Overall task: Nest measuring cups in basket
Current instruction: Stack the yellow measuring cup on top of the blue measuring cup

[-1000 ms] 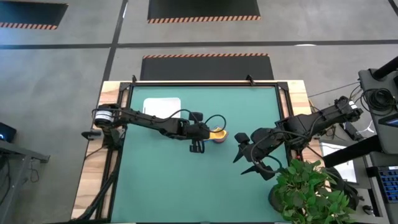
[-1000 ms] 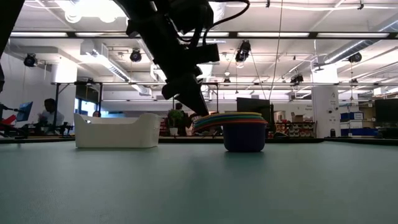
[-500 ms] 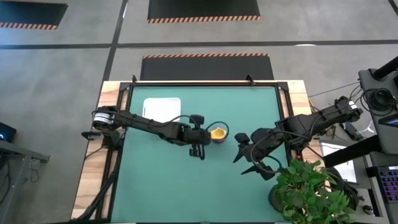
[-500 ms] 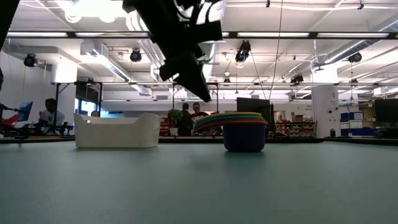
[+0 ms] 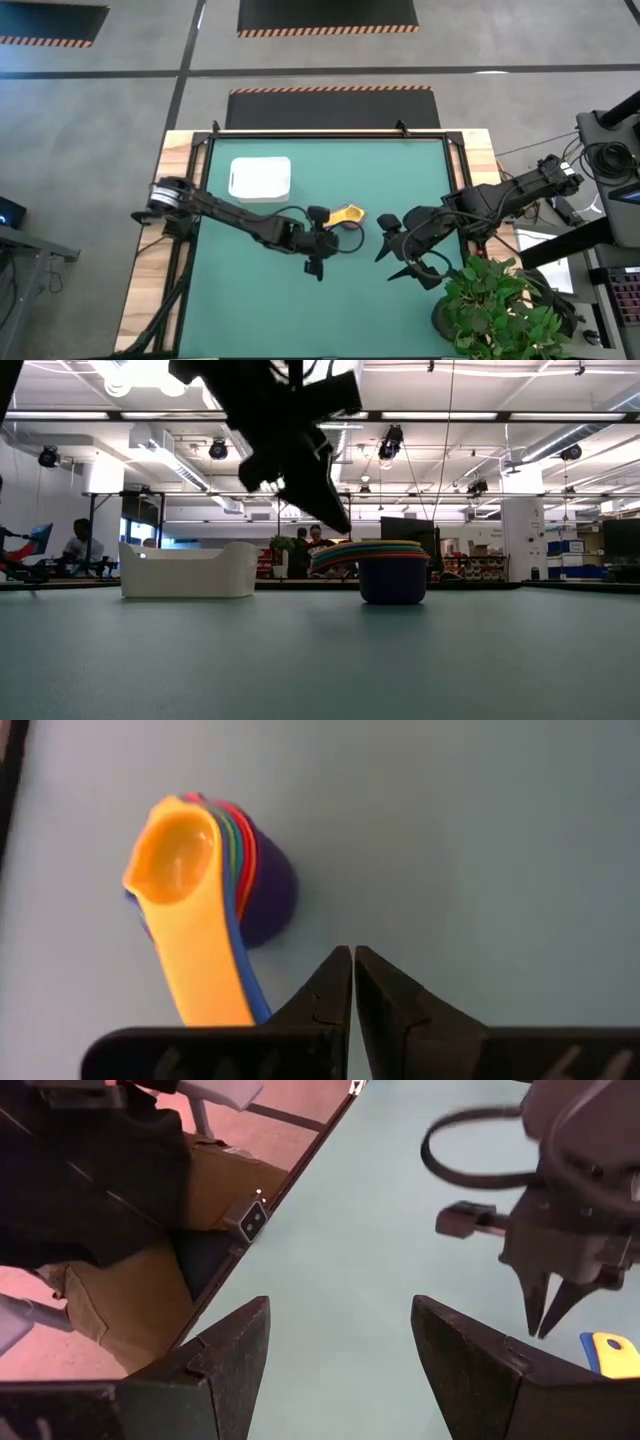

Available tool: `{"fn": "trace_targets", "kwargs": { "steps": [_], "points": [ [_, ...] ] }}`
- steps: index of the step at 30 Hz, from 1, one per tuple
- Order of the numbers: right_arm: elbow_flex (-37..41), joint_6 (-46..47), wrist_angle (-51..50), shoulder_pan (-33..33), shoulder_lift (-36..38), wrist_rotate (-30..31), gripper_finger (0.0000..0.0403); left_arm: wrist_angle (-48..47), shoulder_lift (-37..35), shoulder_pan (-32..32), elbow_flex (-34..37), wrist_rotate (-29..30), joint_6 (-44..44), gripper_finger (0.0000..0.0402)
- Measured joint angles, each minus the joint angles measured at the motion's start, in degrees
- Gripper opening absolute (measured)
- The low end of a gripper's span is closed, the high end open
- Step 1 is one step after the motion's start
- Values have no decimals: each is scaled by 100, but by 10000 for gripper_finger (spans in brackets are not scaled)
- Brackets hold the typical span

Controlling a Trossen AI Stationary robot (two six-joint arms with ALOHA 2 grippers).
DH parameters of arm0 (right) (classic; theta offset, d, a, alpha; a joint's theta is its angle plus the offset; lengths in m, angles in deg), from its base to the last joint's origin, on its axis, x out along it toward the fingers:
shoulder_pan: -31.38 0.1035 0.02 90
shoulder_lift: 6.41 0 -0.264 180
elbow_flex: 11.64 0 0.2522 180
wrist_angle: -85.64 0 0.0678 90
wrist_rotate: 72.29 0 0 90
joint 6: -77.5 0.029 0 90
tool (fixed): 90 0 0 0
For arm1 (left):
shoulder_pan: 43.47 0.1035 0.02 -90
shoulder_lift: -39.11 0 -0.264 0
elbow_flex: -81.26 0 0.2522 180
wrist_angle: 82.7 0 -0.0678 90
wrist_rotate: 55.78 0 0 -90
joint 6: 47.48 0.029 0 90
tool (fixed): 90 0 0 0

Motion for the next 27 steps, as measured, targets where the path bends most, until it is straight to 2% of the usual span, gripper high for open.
{"fn": "trace_targets", "kwargs": {
  "steps": [7, 27],
  "points": [
    [0, -7, 1, 0, -1, -2, 231, 367, 143, 90, 265, 457, -97, 0],
    [0, 33, 17, 0, 0, 0, 231, 176, 281, 372, 310, 703, 45, 0]
  ]
}}
